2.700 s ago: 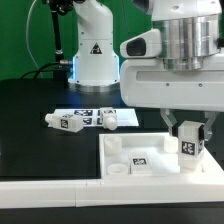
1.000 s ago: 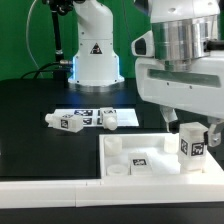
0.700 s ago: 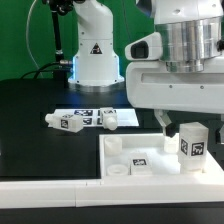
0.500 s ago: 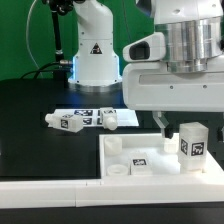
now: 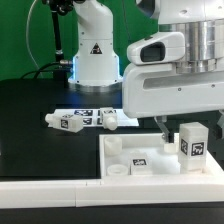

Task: Assemble one leg

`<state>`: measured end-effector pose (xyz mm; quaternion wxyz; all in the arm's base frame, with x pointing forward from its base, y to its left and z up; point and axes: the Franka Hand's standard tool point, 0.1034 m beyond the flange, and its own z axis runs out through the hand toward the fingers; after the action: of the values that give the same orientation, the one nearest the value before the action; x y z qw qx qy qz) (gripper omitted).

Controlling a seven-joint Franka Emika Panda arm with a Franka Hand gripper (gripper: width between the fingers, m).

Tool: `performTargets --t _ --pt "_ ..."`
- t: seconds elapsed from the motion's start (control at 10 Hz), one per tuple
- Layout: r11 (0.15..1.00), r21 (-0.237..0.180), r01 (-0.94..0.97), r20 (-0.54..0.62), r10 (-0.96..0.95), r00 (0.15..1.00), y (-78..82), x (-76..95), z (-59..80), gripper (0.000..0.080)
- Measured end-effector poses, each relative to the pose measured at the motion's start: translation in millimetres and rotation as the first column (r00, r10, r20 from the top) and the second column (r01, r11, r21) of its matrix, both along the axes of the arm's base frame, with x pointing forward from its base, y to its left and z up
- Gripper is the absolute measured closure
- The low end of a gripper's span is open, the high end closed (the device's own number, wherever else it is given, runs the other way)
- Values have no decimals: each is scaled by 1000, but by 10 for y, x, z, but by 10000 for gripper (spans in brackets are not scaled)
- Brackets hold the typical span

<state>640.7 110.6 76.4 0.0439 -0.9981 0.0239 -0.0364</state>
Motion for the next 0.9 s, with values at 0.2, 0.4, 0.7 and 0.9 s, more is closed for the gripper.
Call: performTargets --t 0.2,0.4,0.7,0.9 --pt "994 14 105 -11 -105 994 12 -2 0 364" --pt "967 22 255 -27 -254 967 -9 -1 -1 512" --pt "758 16 653 -97 -648 755 5 -39 -13 512" --pt "453 1 892 -149 -882 448 60 -43 -3 512"
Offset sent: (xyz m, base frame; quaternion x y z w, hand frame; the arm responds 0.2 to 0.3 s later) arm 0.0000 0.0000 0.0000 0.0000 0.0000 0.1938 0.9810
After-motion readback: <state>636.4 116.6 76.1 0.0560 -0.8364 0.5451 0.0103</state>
